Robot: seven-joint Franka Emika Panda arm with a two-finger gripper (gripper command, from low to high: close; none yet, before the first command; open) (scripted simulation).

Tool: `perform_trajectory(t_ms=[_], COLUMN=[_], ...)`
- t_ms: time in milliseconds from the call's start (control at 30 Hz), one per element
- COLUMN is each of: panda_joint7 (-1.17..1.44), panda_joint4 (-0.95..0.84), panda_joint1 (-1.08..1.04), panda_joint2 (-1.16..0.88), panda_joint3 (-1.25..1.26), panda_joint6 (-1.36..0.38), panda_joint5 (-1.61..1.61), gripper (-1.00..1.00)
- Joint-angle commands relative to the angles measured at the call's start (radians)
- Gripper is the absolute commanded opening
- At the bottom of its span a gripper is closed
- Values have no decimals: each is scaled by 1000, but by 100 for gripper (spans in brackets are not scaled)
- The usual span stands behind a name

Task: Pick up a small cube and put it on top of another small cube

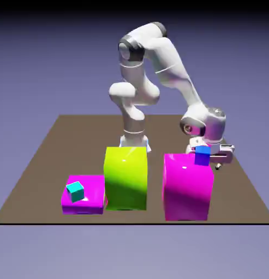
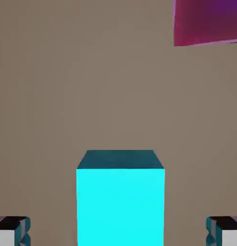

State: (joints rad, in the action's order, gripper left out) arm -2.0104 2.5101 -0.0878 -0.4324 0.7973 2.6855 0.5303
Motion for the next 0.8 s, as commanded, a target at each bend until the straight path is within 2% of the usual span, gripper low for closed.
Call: perform_trajectory(t_ms=[0,133,167,467,767], panda_joint7=[-22,-93,-93,83,-99], panda_joint4=[-6,-25,-25,23,-217], panda_joint1=[30,126,126,-114,-146], panda_joint2=[-22,-94,-94,84,341], panda_joint3=[-36,-153,-153,137,162], panda_joint6=[16,67,67,-60,-445], panda_joint5=[31,131,131,-117,-445], gripper=[0,0,-100,-100,-100])
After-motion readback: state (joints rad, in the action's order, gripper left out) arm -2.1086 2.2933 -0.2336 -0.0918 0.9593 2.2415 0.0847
